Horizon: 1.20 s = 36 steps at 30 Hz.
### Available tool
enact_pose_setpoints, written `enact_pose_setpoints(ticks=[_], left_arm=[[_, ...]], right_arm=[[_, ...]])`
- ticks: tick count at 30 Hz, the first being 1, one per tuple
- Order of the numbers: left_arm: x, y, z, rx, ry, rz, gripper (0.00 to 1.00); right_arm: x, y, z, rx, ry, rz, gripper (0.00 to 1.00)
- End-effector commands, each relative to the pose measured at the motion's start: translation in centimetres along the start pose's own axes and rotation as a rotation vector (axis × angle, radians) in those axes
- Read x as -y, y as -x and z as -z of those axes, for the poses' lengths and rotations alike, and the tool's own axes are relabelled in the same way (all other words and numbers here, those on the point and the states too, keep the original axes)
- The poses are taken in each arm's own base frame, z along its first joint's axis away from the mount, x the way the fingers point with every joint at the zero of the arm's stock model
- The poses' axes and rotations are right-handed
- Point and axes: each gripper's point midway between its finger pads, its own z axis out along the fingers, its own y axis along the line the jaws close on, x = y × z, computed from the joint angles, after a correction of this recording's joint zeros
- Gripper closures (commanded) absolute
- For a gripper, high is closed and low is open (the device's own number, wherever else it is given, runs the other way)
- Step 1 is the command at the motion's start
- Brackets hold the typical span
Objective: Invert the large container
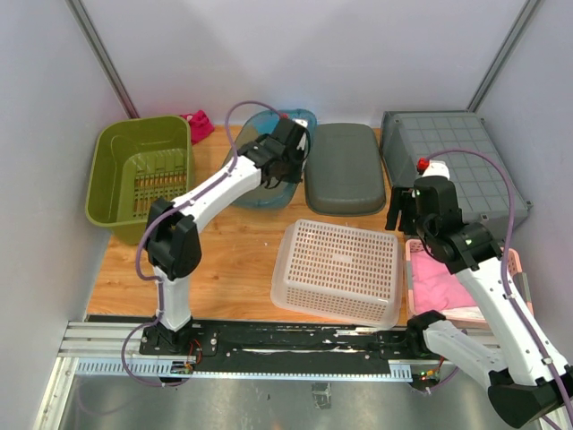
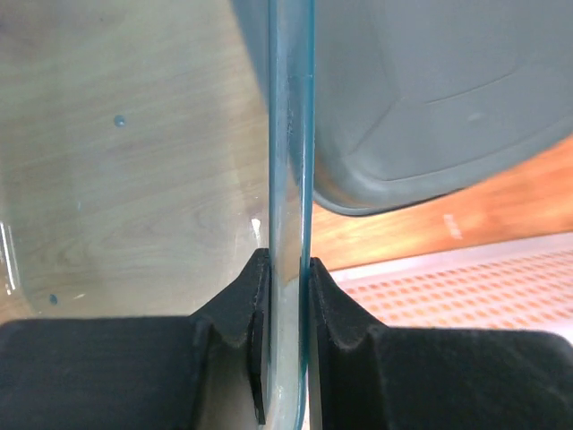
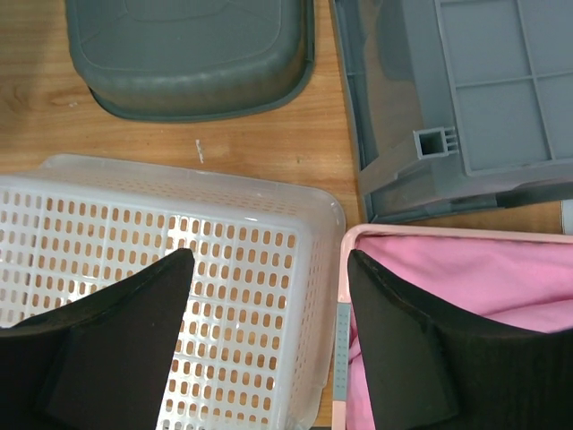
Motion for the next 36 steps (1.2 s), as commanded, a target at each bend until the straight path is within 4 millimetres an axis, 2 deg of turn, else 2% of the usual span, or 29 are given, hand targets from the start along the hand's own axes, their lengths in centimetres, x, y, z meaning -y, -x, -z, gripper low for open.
enact_pose_setpoints(ticks=[1, 6, 8, 13, 14, 21, 28, 36], left_arm=[[1.6, 7.6, 9.0, 0.151, -0.23, 0.12, 1.0], [1.8, 10.2, 13.5, 0.172, -0.568, 0.351, 1.0], [1.6, 11.2, 16.1, 0.215, -0.715, 0.44, 1.0], [1.7, 12.1, 20.7, 0.291, -1.011, 0.542, 1.0], [1.7, 12.0, 21.1, 0.286, -1.055, 0.566, 1.0], [1.5, 10.9, 21.6, 0.266, -1.275, 0.713, 1.0], [-1.2, 9.6, 21.0, 0.287, -1.432, 0.947, 1.0], [-3.0, 7.5, 17.6, 0.255, -1.451, 1.089, 1.0]], right_arm=[[-0.9, 1.9, 0.5, 0.052, 0.034, -0.021, 0.29], [-0.9, 1.7, 0.5, 0.049, 0.034, -0.023, 0.29], [-0.5, 1.5, 0.5, 0.044, 0.014, -0.019, 0.29], [-0.3, 0.9, 0.4, 0.028, 0.005, -0.009, 0.29], [-0.3, 0.9, 0.4, 0.027, 0.007, -0.012, 0.29], [-0.3, 0.9, 0.6, 0.034, 0.012, -0.017, 0.29], [-0.1, 0.7, 0.8, 0.03, 0.009, -0.017, 0.29], [0.1, 0.7, 0.9, 0.028, -0.001, -0.014, 0.28]])
